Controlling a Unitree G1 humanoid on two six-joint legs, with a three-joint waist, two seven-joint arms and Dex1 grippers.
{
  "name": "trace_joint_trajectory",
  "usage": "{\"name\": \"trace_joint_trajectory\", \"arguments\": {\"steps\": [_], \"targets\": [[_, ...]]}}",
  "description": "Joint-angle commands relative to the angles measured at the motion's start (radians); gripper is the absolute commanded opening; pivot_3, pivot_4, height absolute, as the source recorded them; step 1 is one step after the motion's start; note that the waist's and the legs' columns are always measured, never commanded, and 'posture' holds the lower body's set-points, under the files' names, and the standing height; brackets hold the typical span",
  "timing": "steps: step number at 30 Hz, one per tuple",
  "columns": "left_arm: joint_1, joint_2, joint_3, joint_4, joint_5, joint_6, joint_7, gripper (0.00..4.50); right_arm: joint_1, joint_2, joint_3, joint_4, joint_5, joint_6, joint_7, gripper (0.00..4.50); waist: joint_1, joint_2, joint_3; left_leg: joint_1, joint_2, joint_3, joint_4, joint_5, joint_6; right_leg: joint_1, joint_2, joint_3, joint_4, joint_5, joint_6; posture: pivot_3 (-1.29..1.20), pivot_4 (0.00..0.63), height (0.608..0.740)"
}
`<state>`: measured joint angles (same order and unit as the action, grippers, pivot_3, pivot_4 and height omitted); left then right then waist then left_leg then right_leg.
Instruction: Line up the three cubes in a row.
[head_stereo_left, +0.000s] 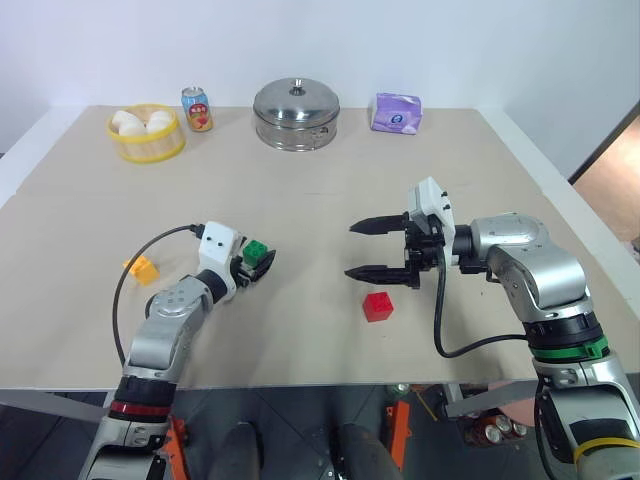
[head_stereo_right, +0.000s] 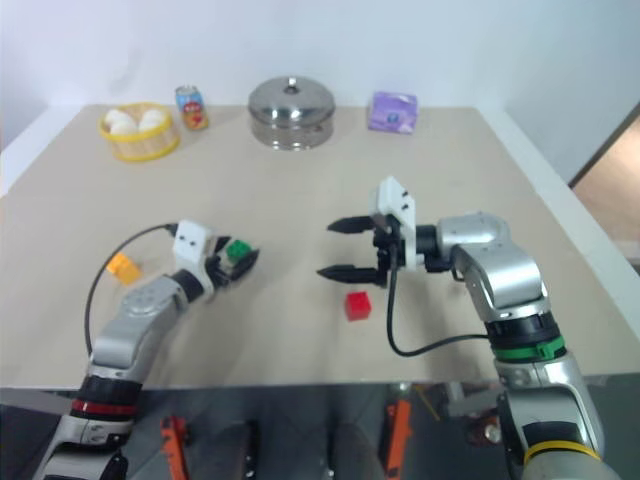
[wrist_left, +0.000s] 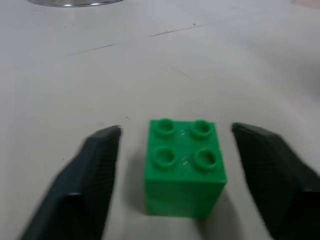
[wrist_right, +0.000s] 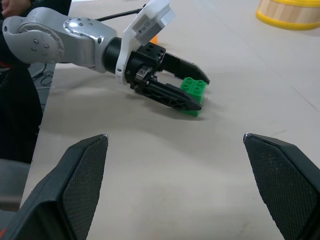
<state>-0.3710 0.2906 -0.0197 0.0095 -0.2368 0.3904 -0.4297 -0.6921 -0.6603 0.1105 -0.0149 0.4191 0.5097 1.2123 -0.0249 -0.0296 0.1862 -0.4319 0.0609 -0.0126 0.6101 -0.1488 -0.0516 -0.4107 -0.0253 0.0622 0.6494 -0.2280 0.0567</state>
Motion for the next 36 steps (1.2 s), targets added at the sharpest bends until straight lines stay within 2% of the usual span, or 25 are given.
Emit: {"name": "trace_joint_trajectory", "arguments": {"steps": [1, 2, 3, 6, 14, 19, 27, 36], "targets": [[-0.013, -0.001, 0.001, -0.022, 0.002, -0.022, -0.015, 2.0, -0.014, 0.003, -0.034, -0.018, 0.008, -0.013, -0.021, 4.5, 0.0, 0.0, 0.0, 0.0, 0.0, 0.0, 0.0, 0.0, 0.0, 0.0, 0.0, 0.0, 0.0, 0.0, 0.0, 0.0, 0.15, 0.739], [-0.01, -0.001, 0.0, -0.023, 0.003, -0.021, -0.016, 1.54, -0.014, 0.004, -0.034, -0.017, 0.01, -0.013, -0.025, 4.5, 0.0, 0.0, 0.0, 0.0, 0.0, 0.0, 0.0, 0.0, 0.0, 0.0, 0.0, 0.0, 0.0, 0.0, 0.0, 0.0, 0.15, 0.739], [-0.008, 0.0, 0.0, -0.024, 0.004, -0.02, -0.017, 1.36, -0.014, 0.005, -0.034, -0.018, 0.011, -0.013, -0.028, 4.5, 0.0, 0.0, 0.0, 0.0, 0.0, 0.0, 0.0, 0.0, 0.0, 0.0, 0.0, 0.0, 0.0, 0.0, 0.0, 0.0, 0.15, 0.739], [0.0, 0.012, 0.001, -0.027, 0.006, -0.011, -0.029, 1.36, -0.011, 0.005, -0.035, -0.023, 0.018, -0.01, -0.03, 4.5, 0.0, 0.0, 0.0, 0.0, 0.0, 0.0, 0.0, 0.0, 0.0, 0.0, 0.0, 0.0, 0.0, 0.0, 0.0, 0.0, 0.15, 0.739], [0.079, 0.159, -0.109, -0.191, -0.1, -0.02, -0.398, 1.36, 0.068, -0.124, -0.044, -0.131, 0.107, 0.063, 0.112, 4.5, 0.001, 0.0, 0.0, -0.001, 0.0, 0.0, -0.002, -0.001, -0.001, -0.001, -0.001, 0.0, 0.0, -0.002, 0.0, 0.0, 0.15, 0.739], [0.102, 0.246, -0.202, -0.266, -0.156, -0.019, -0.622, 1.36, 0.106, -0.201, -0.032, -0.154, 0.102, 0.058, 0.165, 4.5, 0.0, 0.0, 0.0, -0.002, 0.0, 0.001, -0.002, -0.001, -0.001, -0.003, -0.001, 0.001, 0.0, -0.003, -0.001, 0.0, 0.15, 0.739], [-0.084, 0.186, -0.278, -0.093, -0.081, -0.075, -0.685, 1.36, 0.141, -0.221, -0.058, -0.19, 0.107, 0.073, 0.128, 4.5, 0.001, 0.0, 0.0, -0.003, 0.0, 0.001, 0.003, 0.0, 0.0, -0.003, 0.0, 0.002, 0.0, -0.001, -0.001, 0.0, 0.15, 0.739], [-0.114, 0.122, -0.301, -0.019, -0.05, -0.116, -0.691, 1.36, 0.209, -0.241, -0.102, -0.257, 0.128, 0.104, 0.076, 4.5, 0.001, 0.0, 0.0, -0.007, 0.0, 0.0, 0.004, -0.003, 0.003, -0.006, 0.001, 0.002, 0.001, -0.001, 0.0, 0.0, 0.15, 0.739]]}}
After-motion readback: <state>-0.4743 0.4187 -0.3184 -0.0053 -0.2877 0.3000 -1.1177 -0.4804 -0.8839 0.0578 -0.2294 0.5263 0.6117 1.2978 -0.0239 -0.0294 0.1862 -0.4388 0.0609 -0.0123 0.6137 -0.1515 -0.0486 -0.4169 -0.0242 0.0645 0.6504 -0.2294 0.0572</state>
